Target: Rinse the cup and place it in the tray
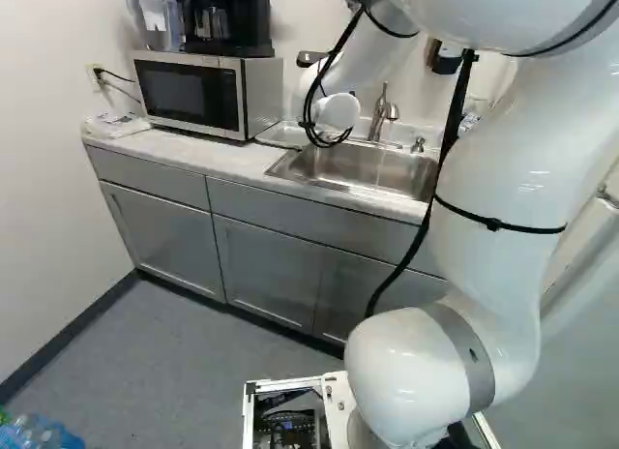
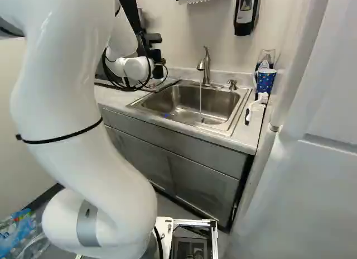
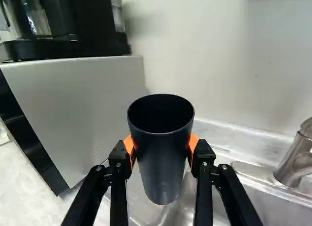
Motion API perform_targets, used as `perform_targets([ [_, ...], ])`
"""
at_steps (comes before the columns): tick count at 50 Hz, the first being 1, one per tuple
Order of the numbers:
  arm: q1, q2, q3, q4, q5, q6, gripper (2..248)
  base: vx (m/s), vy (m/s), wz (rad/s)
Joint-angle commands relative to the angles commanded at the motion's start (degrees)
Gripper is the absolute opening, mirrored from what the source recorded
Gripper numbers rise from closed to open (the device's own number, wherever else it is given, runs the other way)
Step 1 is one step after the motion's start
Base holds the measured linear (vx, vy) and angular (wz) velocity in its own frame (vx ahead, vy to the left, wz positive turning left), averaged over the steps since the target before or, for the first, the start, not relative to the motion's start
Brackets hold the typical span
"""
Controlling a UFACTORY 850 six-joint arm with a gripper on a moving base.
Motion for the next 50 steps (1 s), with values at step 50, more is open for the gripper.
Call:
perform_targets([
  [50, 1.2, -13.5, -10.9, 0.0, 0.9, 0.0, 124, 0.000, 0.000, 0.000],
])
